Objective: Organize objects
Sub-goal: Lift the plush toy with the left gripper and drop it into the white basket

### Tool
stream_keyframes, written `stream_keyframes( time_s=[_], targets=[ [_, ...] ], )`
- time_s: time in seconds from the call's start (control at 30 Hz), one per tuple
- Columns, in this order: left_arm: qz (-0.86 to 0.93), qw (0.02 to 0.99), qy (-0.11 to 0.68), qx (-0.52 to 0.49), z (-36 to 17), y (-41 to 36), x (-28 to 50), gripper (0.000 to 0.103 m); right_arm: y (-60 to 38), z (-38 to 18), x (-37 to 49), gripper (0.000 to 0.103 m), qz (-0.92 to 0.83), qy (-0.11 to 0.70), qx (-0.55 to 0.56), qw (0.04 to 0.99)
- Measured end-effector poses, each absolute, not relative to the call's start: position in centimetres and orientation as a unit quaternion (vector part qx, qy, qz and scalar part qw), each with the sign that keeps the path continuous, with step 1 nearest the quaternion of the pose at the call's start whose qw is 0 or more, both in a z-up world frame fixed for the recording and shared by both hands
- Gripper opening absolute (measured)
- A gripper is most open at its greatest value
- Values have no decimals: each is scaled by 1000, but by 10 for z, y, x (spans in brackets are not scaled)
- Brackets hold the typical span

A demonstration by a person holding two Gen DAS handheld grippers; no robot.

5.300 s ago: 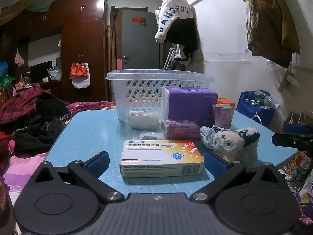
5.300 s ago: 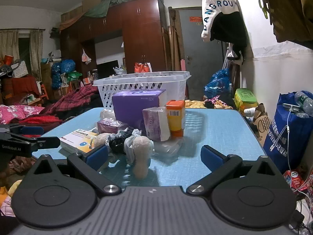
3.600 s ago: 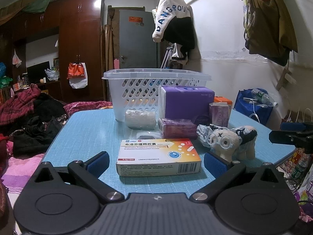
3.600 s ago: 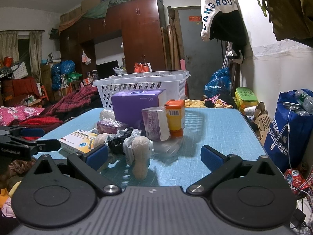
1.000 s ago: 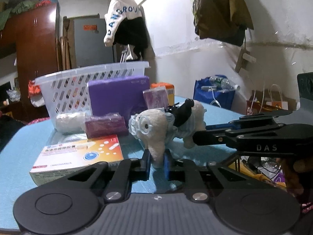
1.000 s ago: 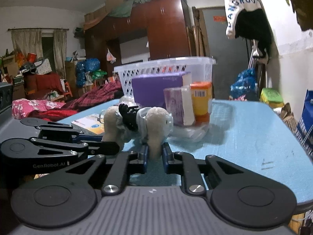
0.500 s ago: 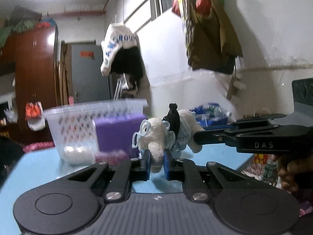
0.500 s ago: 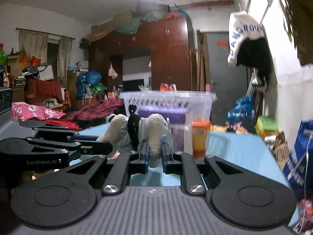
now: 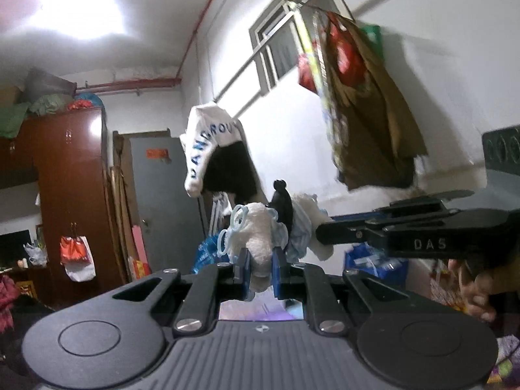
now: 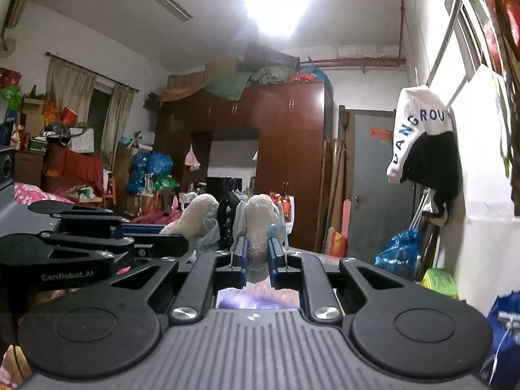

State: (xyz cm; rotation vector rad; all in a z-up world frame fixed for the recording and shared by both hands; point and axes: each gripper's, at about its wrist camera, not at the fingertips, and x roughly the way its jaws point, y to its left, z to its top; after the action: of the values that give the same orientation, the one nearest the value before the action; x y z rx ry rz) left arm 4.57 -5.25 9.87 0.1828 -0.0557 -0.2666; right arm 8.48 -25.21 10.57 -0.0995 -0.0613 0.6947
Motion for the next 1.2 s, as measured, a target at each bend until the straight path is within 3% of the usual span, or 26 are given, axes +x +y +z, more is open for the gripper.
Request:
stream_keyframes(
  time_s=[0.3,0.6,1.0,1.03,1.07,1.13,1.17,1.2],
  targets=[
    [-118,991,18,62,148,-26,146,16,-223,138,151,15,315,6,-43,948],
    [-98,981,160,54,93,-12,256,16,-190,88,235,15,298,153,-37,942],
    [-78,973,210,54,70,-2,280,18,-183,68,266,15,304,233,-49,923],
    [-75,974,207,55,70,-1,282,26,-183,68,267,16,306,240,-52,920],
    [-71,975,200,61,70,-2,279,48,-182,68,268,17,306,248,-55,918],
    [-44,980,178,78,72,-3,271,73,-185,73,264,42,297,235,-49,924],
    [-33,981,168,86,74,-3,266,86,-189,76,261,65,292,223,-45,929],
    [-32,983,158,87,77,-1,260,90,-194,80,257,88,287,211,-42,933]
  ],
)
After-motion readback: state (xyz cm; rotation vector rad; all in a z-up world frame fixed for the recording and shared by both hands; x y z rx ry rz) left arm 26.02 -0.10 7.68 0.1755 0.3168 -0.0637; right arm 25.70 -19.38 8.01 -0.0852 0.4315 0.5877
